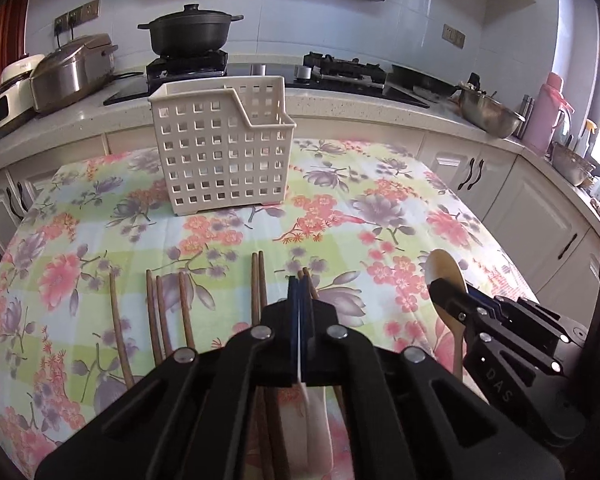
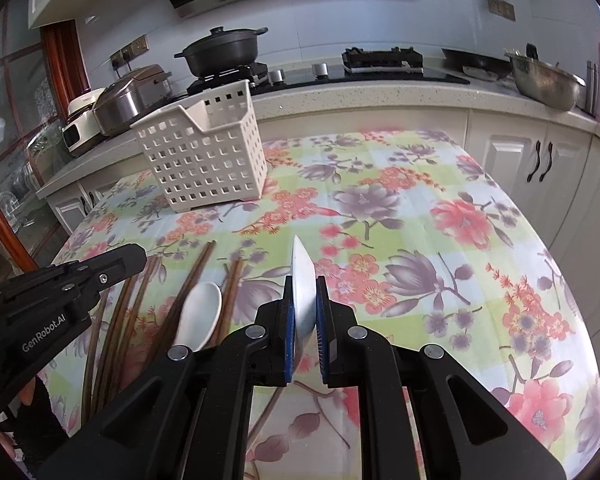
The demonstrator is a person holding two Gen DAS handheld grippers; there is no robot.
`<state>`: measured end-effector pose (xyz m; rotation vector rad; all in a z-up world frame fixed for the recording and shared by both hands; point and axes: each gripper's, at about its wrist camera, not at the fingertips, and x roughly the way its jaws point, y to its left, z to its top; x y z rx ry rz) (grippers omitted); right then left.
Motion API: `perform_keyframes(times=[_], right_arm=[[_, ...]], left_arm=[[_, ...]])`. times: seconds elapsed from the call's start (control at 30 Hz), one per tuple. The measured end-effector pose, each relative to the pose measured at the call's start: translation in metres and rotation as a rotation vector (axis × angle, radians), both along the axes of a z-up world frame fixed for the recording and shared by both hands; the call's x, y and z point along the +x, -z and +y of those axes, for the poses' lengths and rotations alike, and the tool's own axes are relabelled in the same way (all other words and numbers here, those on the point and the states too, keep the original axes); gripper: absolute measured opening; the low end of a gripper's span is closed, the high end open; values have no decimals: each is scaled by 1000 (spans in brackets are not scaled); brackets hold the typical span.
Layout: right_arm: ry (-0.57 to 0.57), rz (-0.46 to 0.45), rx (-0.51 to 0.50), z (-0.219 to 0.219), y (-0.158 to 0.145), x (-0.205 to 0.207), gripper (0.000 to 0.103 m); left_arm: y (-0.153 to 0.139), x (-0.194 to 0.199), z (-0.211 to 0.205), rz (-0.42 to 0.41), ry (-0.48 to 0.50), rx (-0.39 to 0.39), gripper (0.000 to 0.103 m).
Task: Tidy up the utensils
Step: 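Lift both held spoons and carry them toward the white caddy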
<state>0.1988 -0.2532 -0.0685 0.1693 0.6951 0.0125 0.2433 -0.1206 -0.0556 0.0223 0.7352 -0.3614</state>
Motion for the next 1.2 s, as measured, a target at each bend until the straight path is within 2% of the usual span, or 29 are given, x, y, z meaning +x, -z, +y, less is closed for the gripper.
perform_keyframes(times=[0.13, 0.2, 0.23, 0.27, 0.33, 0.43, 0.53, 0.67, 0.7, 0.77, 0.93, 1.2], right_arm=[[14, -5, -1, 0, -5, -3, 12], [20, -1, -2, -2, -5, -4, 12], [22, 0, -8, -2, -5, -5, 12], [23, 1, -10, -3, -5, -6, 12], [29, 7, -3, -6, -2, -7, 12], [36, 23, 14, -12, 5, -7, 12], [34, 35, 24, -16, 10, -3, 12], [29, 41, 33, -18, 15, 1, 12], [27, 42, 36, -18, 16, 2, 12], [24, 46, 41, -18, 18, 4, 12], [18, 43, 47, -16, 19, 5, 12], [8, 13, 39, -11, 8, 0, 12]], left_arm=[[3, -1, 3, 31, 9, 1, 1], [5, -3, 2, 34, 18, 9, 12], [6, -3, -2, 30, 16, 22, 29], [8, -3, -4, 27, 14, 30, 51], [16, 1, -12, 35, 14, 56, 67], [34, 12, -22, 67, 15, 102, 65], [54, 24, -27, 112, 12, 134, 47], [68, 35, -30, 127, -4, 160, 47], [68, 36, -31, 127, -4, 157, 46], [69, 38, -33, 121, -9, 170, 35], [65, 33, -29, 97, -11, 151, 34], [33, 14, -10, 10, -18, 66, 34]])
